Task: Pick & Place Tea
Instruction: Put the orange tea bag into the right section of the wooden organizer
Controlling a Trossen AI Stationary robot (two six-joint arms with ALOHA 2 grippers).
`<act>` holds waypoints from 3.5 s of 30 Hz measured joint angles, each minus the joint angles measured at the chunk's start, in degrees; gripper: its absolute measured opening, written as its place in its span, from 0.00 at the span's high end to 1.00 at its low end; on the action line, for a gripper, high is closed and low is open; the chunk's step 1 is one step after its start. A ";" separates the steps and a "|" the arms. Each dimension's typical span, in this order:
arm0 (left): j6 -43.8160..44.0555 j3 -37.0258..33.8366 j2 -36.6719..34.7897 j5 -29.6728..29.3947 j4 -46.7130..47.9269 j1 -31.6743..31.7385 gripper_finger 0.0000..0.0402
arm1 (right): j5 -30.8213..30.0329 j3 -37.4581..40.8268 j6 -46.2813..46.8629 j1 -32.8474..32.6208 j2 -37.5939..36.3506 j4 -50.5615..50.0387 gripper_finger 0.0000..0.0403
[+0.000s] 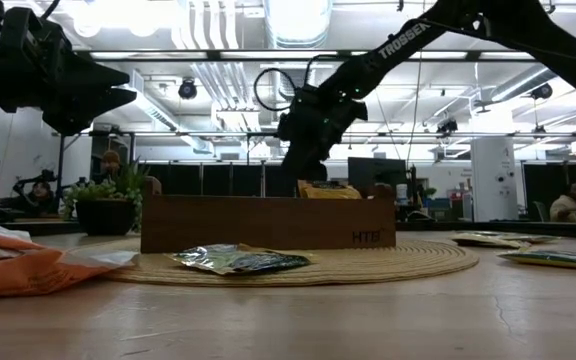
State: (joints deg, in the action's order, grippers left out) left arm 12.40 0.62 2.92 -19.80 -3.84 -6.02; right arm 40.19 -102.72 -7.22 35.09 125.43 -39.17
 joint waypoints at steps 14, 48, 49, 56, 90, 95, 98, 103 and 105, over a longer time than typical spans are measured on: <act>0.00 0.00 0.01 0.00 0.00 -0.01 0.58 | 39.53 -15.97 5.38 3.07 14.38 -1.64 0.44; -0.01 0.00 0.07 0.01 -0.07 0.00 0.58 | 8.89 -30.68 -18.39 1.49 21.18 -36.93 0.44; 0.01 -0.01 0.07 0.00 -0.07 -0.01 0.58 | 8.90 -30.68 -18.04 1.41 21.18 -36.93 0.44; -0.01 -0.02 0.07 0.01 -0.09 0.00 0.58 | 1.11 -30.68 -22.49 -0.06 19.56 -37.15 0.44; -0.01 -0.02 0.09 -0.01 -0.09 -0.01 0.58 | -34.63 -27.47 -60.54 -15.19 11.65 -25.30 0.44; 0.01 -0.02 0.09 -0.01 -0.09 -0.02 0.58 | -33.97 -25.03 -47.64 -16.86 11.65 -21.13 0.44; 0.01 -0.02 0.09 -0.01 -0.11 -0.02 0.58 | -34.55 -23.68 -34.37 -17.42 11.65 -18.27 0.44; -0.01 -0.02 0.09 0.01 -0.09 0.00 0.58 | -38.90 -21.08 -11.28 -17.49 11.67 -15.57 0.44; 0.01 -0.02 0.09 -0.01 -0.11 0.00 0.58 | -39.60 -20.20 -4.77 -17.42 11.67 -15.49 0.44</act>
State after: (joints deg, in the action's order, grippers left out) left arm 12.40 0.60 3.01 -19.81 -3.95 -6.02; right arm 0.59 -122.93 -11.99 17.67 137.10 -54.65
